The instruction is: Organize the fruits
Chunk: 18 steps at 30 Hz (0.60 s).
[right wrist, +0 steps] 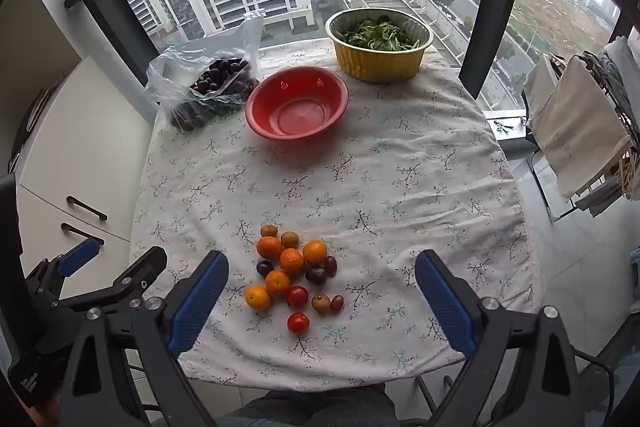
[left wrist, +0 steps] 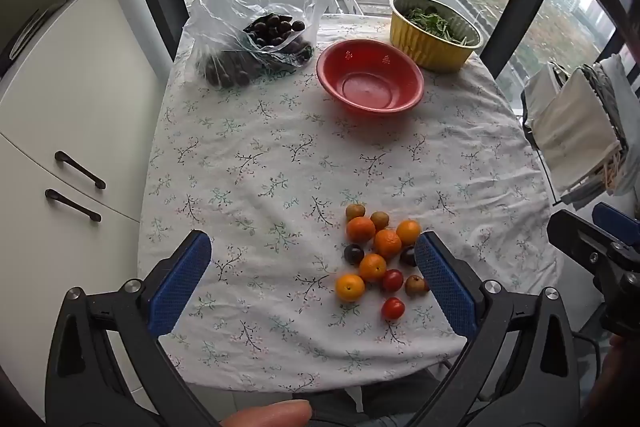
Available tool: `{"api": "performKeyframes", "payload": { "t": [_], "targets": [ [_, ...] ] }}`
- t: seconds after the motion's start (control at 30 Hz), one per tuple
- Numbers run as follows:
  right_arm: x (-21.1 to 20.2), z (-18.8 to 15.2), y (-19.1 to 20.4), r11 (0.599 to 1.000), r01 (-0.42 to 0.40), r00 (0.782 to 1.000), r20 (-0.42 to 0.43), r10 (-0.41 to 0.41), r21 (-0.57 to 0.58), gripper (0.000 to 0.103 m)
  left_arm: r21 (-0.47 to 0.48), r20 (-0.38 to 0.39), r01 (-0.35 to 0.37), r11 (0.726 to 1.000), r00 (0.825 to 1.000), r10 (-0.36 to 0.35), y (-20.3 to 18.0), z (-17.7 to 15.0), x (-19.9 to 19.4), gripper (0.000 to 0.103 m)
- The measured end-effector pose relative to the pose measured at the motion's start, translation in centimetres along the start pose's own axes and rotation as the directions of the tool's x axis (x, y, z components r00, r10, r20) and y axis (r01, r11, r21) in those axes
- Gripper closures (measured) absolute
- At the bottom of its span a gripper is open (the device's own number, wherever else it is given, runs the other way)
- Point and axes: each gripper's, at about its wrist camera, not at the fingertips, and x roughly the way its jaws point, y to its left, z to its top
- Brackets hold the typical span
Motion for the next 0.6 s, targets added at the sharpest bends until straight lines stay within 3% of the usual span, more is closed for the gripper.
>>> {"api": "performKeyframes", "payload": {
  "t": [0.6],
  "targets": [
    [0.51,0.09,0.88,1.0,-0.001,1.0,-0.004,0.001,-0.008,0.006,0.006,-0.004,-0.02,1.0,1.0,0.02,0.17,-0.63,0.72,0.0]
  ]
}}
